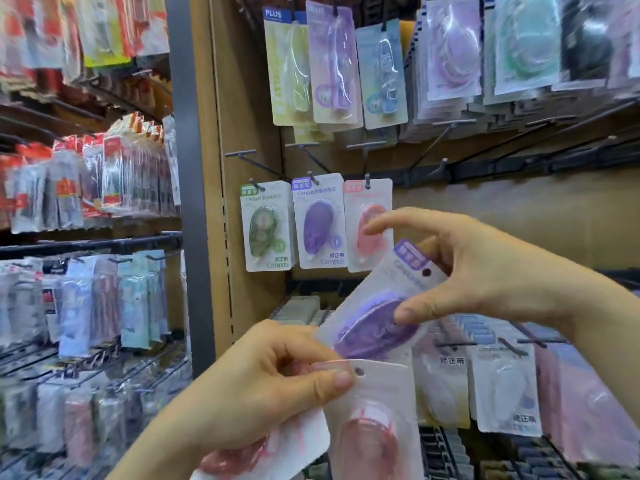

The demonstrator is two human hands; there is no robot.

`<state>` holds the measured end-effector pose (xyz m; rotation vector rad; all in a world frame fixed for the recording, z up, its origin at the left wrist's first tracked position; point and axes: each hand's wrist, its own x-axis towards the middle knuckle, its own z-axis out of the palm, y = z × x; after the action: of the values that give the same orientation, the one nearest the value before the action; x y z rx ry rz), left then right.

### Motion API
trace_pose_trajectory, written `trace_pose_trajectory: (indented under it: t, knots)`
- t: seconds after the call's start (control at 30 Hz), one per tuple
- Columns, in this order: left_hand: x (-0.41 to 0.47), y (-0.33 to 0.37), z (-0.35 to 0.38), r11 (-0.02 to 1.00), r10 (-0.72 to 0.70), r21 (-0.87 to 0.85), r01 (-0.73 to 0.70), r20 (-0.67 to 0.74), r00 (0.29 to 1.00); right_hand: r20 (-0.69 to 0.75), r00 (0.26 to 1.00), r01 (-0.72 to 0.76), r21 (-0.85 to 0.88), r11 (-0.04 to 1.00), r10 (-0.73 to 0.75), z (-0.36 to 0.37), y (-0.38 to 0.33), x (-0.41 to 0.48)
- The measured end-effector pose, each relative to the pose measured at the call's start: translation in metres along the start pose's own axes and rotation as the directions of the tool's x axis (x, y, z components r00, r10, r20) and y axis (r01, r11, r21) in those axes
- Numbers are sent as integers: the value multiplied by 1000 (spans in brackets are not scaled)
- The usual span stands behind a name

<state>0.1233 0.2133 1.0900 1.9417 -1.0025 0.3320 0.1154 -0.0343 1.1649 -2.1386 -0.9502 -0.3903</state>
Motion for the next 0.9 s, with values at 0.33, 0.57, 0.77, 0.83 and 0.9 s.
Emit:
trace_pose_trajectory:
  t: [0.33, 0.57, 0.77, 0.83, 0.9]
  knots:
    - [3, 23, 48, 826, -395, -542, 157, -356, 847, -208, 932, -82, 678, 731, 298, 55, 35, 26]
    - [11, 12, 12, 891, -257, -444, 93, -326, 910, -396, 877, -37, 510, 859, 273, 51, 20, 71]
    - [19, -2, -32, 944, -176, -326, 44, -385, 906, -525, 795, 44, 550, 834, 304, 56, 8, 115]
    - [22, -8, -40, 940, -155, -340, 23, -368, 917, -546, 775, 56, 560, 827, 317, 56, 6, 122]
    - [24, -9, -47, 933, -142, -361, 5, -352, 925, -572, 752, 64, 557, 828, 327, 56, 4, 126]
